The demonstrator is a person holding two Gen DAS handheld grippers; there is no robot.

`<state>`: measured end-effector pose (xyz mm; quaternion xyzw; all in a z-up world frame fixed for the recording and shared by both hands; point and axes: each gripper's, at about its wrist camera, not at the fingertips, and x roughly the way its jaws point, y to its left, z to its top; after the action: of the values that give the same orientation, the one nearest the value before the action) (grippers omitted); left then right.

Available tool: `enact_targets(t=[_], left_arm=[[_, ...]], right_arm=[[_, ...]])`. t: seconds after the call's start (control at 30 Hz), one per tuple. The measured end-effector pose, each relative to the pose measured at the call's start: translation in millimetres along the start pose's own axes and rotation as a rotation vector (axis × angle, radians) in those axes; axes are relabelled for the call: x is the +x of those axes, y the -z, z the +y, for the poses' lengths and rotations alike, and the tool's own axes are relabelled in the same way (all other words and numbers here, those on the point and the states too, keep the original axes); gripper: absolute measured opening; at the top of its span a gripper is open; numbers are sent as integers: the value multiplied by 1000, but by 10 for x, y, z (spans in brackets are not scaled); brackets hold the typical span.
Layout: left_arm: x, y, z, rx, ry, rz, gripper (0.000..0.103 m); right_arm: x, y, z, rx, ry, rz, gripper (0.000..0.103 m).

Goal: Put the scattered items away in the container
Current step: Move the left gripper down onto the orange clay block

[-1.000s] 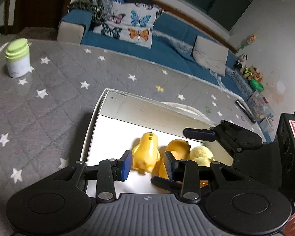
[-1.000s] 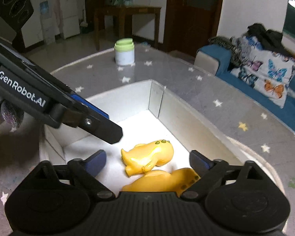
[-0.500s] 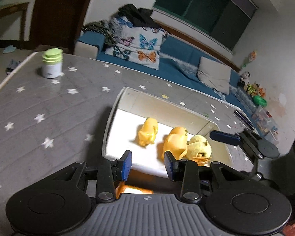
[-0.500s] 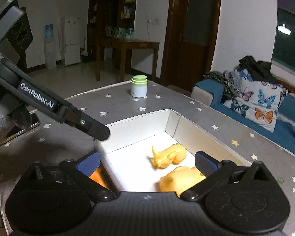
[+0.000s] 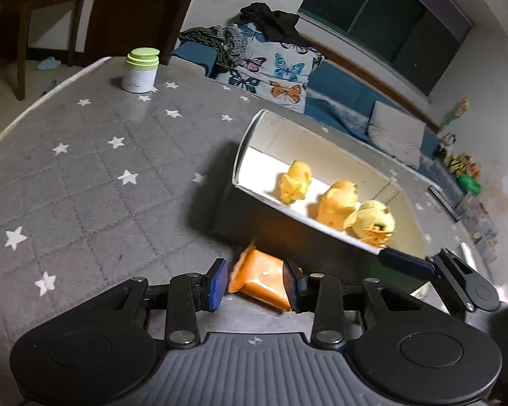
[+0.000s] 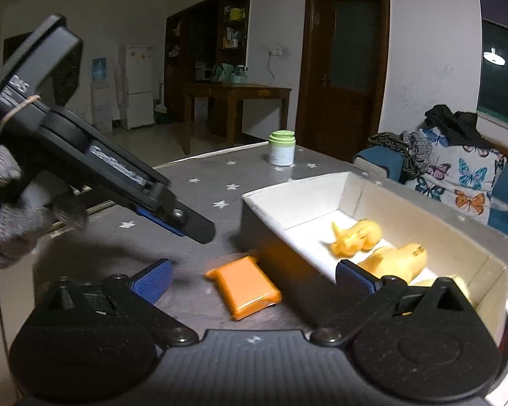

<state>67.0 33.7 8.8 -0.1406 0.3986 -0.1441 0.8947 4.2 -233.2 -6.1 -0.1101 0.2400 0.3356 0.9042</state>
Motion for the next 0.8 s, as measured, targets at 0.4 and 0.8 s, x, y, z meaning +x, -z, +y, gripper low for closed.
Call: enact_targets(t=[0.4, 0.8], left_arm=[[303, 39, 119, -30, -10, 41, 38], [522, 18, 179, -62, 32, 75, 38]], right_arm=[[237, 190, 193, 35, -10, 81, 103], [521, 272, 227, 87, -41, 161, 103]])
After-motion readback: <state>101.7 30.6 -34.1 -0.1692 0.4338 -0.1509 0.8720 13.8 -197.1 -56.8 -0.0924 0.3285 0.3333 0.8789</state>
